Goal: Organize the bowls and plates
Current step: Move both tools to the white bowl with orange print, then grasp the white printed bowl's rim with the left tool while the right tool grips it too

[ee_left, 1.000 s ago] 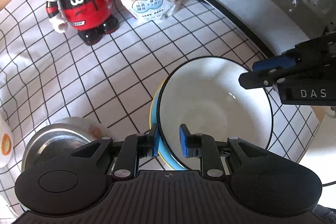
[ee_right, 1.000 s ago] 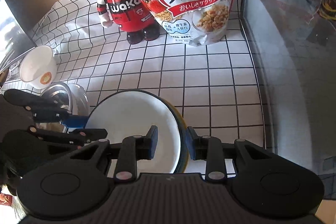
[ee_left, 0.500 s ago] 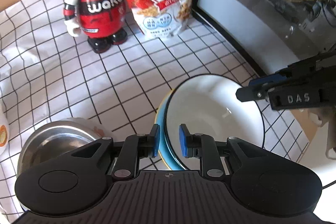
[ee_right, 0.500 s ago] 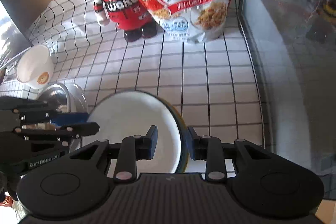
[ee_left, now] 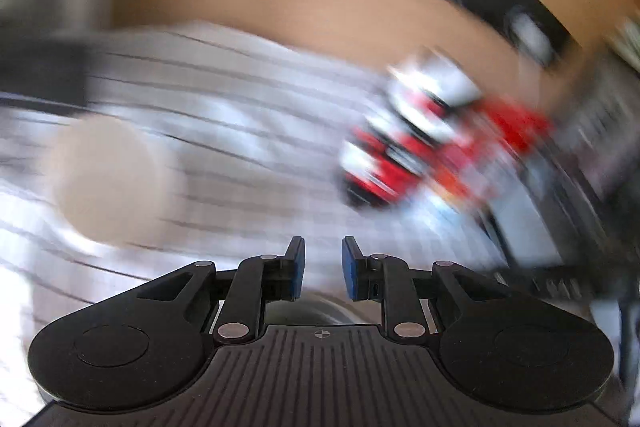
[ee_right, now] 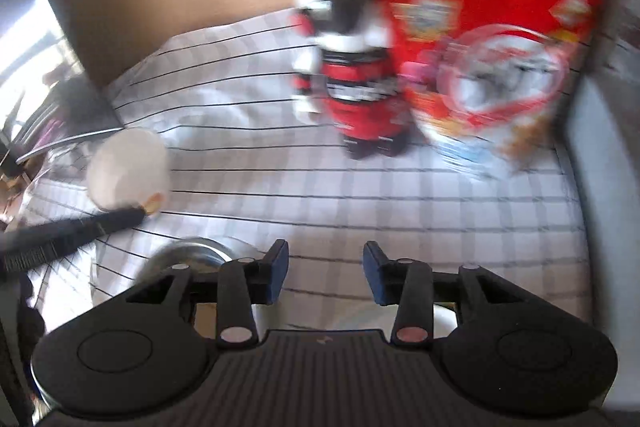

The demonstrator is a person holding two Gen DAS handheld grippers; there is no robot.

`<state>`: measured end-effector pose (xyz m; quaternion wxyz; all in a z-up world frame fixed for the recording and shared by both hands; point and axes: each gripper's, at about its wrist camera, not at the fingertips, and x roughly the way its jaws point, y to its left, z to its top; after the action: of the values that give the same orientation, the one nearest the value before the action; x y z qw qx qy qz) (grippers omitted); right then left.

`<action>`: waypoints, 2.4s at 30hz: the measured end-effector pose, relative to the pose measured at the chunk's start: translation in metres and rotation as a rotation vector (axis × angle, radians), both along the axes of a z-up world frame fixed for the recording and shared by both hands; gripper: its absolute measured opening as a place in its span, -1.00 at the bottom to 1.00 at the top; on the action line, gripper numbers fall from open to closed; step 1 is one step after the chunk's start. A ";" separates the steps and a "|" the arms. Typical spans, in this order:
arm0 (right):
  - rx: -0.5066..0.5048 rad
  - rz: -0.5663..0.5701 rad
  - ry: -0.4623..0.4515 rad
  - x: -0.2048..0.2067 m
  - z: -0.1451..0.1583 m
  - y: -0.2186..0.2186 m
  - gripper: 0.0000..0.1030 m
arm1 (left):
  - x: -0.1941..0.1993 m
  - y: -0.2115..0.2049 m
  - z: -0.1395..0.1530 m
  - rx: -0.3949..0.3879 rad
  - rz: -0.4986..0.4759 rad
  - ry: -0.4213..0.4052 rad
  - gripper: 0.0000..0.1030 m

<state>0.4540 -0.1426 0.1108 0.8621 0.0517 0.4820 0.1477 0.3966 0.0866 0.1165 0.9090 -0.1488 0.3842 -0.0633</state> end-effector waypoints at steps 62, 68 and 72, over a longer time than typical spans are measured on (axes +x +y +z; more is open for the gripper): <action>-0.191 0.176 0.095 0.132 -0.087 0.252 -0.07 | 0.078 0.195 -0.089 -0.126 0.195 0.139 -0.62; -0.210 0.185 0.125 0.135 -0.096 0.258 -0.07 | 0.093 0.180 -0.119 -0.120 0.135 0.210 -0.60; -0.199 0.172 0.179 0.146 -0.114 0.258 -0.26 | 0.103 0.171 -0.138 -0.115 0.106 0.248 -0.56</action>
<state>0.5997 0.1154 -0.0030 0.8007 -0.0623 0.5718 0.1674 0.4993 0.2572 -0.0214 0.8465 -0.2271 0.4811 -0.0183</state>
